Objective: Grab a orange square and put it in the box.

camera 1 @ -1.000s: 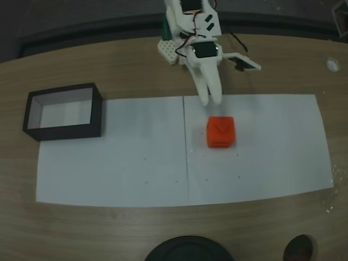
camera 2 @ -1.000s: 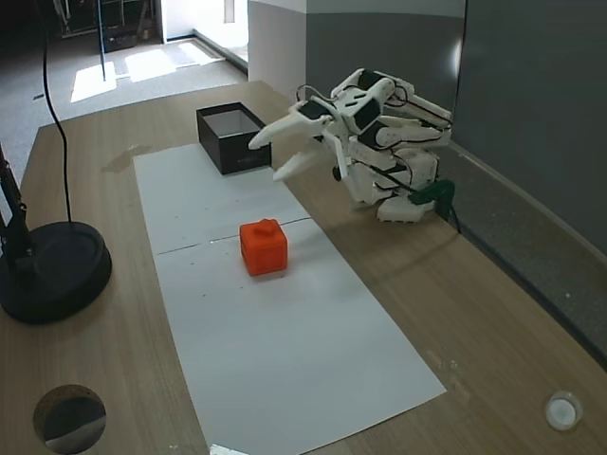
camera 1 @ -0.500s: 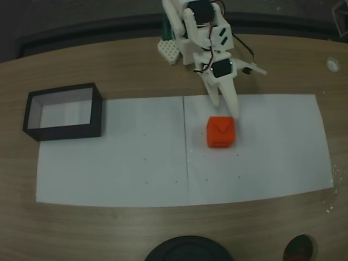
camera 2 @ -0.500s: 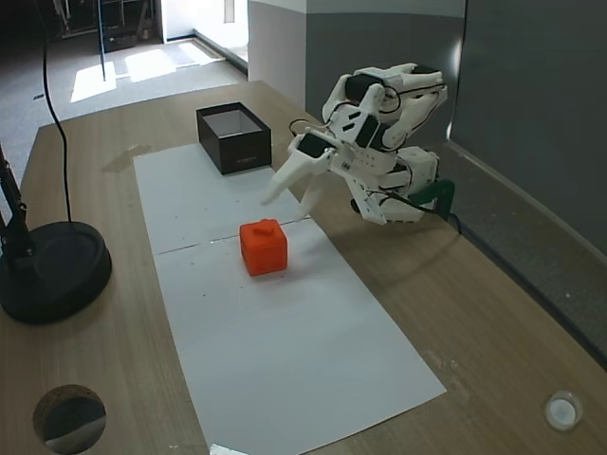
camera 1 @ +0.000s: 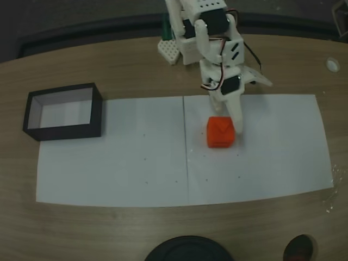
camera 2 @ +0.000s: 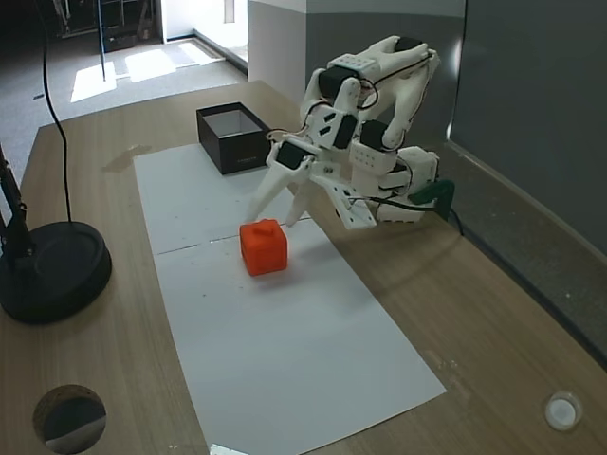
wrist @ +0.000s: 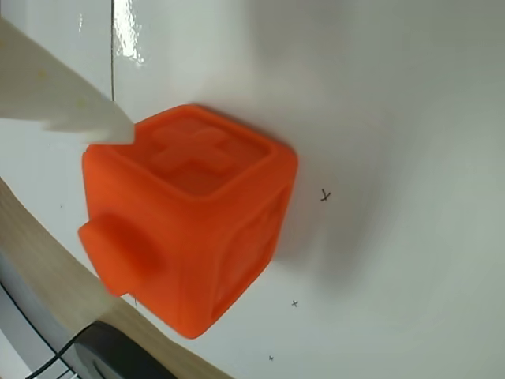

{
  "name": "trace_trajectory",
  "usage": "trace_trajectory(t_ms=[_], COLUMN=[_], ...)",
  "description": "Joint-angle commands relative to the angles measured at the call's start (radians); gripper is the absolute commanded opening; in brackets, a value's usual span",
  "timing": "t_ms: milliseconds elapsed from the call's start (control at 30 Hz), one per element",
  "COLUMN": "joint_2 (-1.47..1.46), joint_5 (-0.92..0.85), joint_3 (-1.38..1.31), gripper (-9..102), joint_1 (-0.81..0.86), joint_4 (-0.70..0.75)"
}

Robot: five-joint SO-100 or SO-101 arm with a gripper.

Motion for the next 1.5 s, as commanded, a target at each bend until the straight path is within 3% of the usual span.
trace_trajectory(t_ms=[0,300,533,800,1033,1267,1467], joint_2=[-0.061,-0.308,-0.43,-0.433,-0.333,-0.253,-0.256], joint_5=[0.025,0.028,0.02,0.02,-0.066,-0.215,-0.345], joint_3=[-0.101,-0.199,-0.252,-0.31,-0.62,-0.986,-1.077], gripper=[35,34,6,5,5,5,6], joint_1=[0.009,0.011,0.011,0.049,0.255,0.63,0.96], joint_4=[-0.003,-0.006,-0.009,0.0,0.212,0.416,0.436])
